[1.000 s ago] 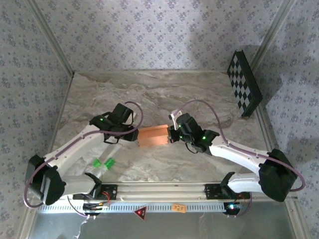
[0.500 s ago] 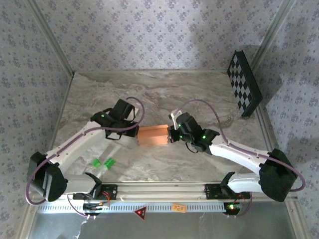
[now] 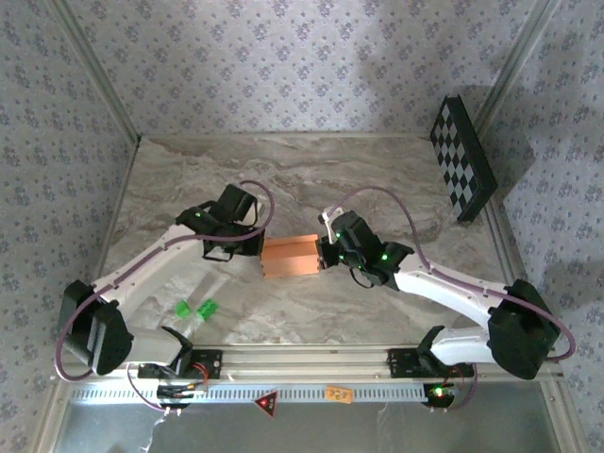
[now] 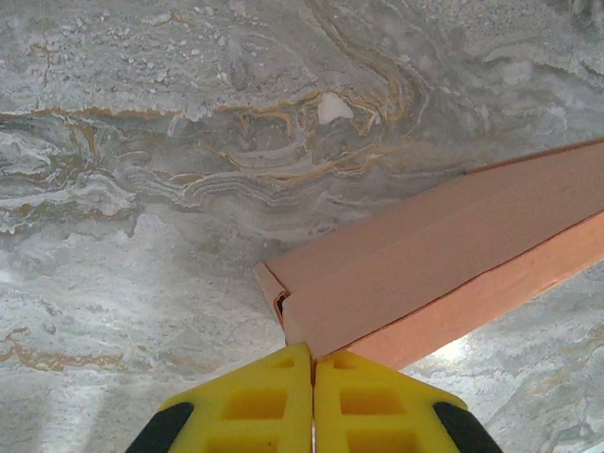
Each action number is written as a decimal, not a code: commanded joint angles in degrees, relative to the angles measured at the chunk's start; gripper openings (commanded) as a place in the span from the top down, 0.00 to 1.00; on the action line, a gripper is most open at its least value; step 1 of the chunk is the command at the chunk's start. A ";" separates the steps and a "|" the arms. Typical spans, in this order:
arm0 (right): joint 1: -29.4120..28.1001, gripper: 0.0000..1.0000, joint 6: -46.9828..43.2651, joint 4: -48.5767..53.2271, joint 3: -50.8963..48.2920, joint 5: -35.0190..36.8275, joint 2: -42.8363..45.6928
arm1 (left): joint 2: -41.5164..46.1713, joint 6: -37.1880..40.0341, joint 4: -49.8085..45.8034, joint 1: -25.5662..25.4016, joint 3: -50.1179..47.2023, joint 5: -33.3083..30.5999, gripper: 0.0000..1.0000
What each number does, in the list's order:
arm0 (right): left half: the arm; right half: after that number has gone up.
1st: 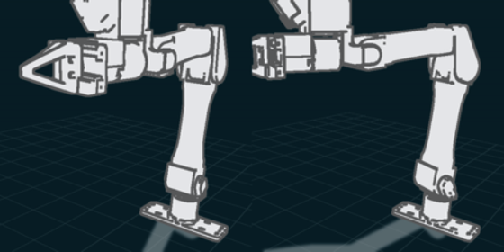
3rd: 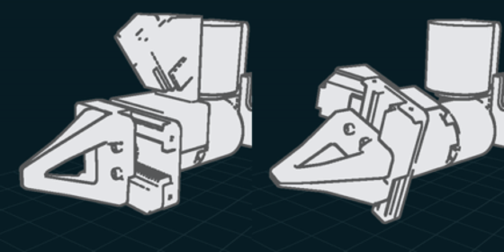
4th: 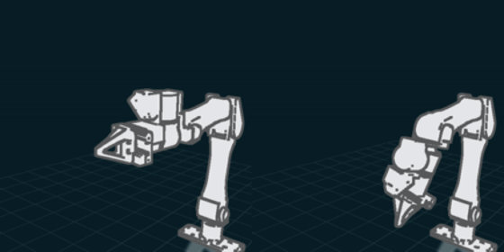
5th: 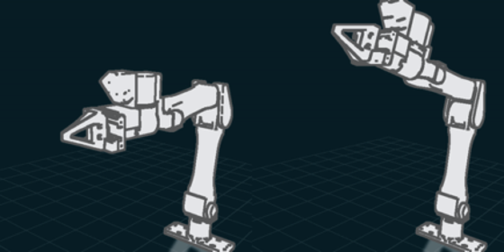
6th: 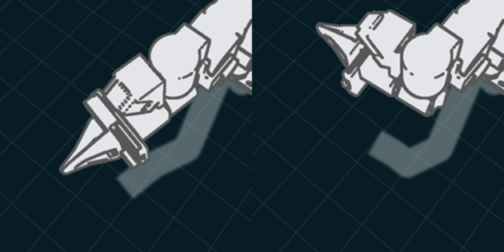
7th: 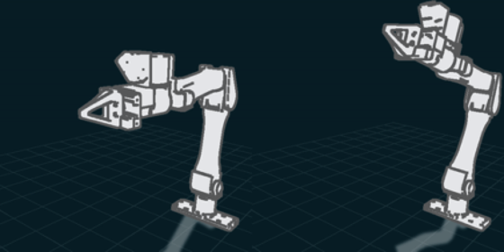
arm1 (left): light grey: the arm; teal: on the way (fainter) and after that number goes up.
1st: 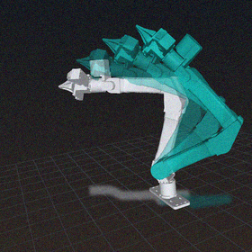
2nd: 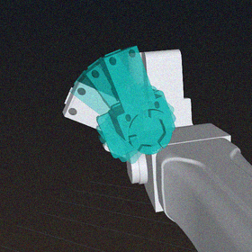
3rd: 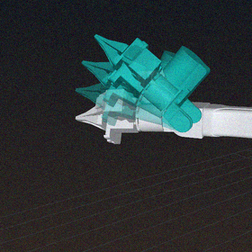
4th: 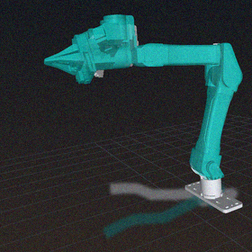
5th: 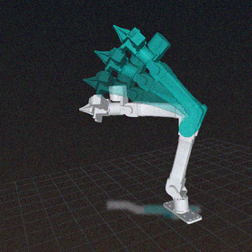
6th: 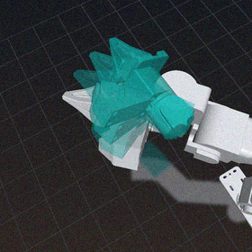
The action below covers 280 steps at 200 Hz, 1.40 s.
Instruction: Fold the paper box
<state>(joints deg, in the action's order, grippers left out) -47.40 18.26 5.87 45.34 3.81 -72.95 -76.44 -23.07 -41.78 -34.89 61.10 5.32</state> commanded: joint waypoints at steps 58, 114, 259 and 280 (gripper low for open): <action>-0.68 1.00 1.33 0.37 2.64 -1.27 -1.32 | -1.39 -3.12 -0.71 -0.27 4.20 3.00 0.83; -0.71 1.00 1.51 0.46 2.73 -1.26 -1.38 | -1.86 -3.65 -0.76 -0.31 3.51 3.86 0.89; -3.14 1.00 5.45 -1.30 1.85 0.81 -2.99 | 0.14 -6.27 5.16 -0.26 -1.72 4.88 0.89; -3.32 1.00 5.07 0.06 1.67 2.43 -2.77 | 1.59 -6.80 6.60 -0.26 -3.32 4.51 0.91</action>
<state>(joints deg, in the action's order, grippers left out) -48.93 22.79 5.78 46.30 7.49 -74.91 -76.44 -28.27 -38.68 -34.48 59.83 5.78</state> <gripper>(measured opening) 0.054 0.100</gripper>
